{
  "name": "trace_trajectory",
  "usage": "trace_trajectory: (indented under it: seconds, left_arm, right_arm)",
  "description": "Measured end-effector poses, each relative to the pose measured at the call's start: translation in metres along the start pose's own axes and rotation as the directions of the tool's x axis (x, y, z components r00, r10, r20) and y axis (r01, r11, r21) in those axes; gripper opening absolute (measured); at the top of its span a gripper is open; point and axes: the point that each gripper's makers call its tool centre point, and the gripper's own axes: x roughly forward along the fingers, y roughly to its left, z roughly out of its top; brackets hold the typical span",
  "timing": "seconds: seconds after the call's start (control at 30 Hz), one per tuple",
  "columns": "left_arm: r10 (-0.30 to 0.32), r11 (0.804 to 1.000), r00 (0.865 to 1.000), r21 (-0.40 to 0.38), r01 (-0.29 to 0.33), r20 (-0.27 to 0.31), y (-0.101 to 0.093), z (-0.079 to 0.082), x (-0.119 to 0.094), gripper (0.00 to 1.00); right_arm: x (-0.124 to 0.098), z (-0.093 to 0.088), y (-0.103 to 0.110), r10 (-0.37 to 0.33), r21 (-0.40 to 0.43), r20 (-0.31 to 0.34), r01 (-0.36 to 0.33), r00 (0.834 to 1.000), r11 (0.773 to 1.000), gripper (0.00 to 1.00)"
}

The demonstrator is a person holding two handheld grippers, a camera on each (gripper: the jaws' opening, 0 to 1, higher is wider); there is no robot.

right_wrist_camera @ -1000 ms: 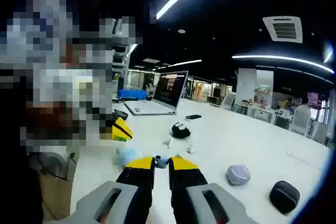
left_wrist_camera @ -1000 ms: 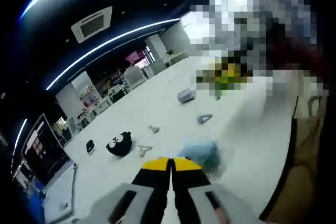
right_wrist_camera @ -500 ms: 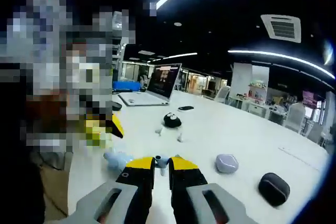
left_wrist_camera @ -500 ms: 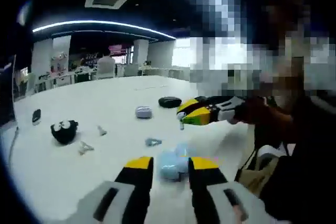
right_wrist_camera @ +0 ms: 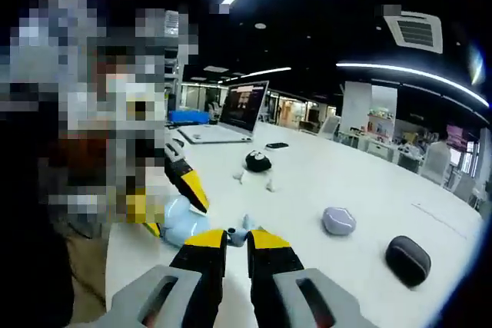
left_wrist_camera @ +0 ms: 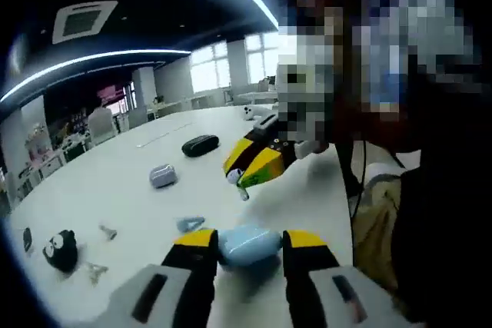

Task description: Pick up the earbuds from the table and place the earbuds into the earbud case

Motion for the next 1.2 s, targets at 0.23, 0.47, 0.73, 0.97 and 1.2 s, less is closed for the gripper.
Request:
trace_trajectory:
  seconds: [0.23,0.47,0.73,0.97,1.2]
  left_arm:
    - [0.035,0.998,0.998,-0.045,-0.038,-0.060,0.004,0.002,0.015,0.35]
    - [-0.014,0.938,0.991,-0.346,-0.033,-0.132,0.011,0.008,0.020,0.34]
    - [-0.092,0.903,0.959,-0.429,-0.033,-0.268,0.029,0.015,0.039,0.33]
    - [-0.344,0.729,0.917,-0.673,0.125,-0.203,0.017,0.031,0.057,0.19]
    - [-0.383,0.517,0.921,-0.843,0.147,-0.074,0.036,0.031,0.070,0.18]
  right_arm:
    - [-0.013,-0.004,-0.014,-0.044,0.017,0.005,0.044,0.999,0.999,0.10]
    - [-0.026,0.004,-0.017,-0.088,0.038,0.066,0.086,0.994,0.996,0.10]
    - [-0.034,-0.007,-0.020,-0.150,0.030,0.033,0.149,0.988,0.988,0.10]
    - [-0.047,0.005,-0.022,-0.188,-0.018,0.047,0.189,0.981,0.982,0.10]
    - [-0.052,-0.003,-0.030,-0.256,-0.041,0.016,0.256,0.967,0.966,0.10]
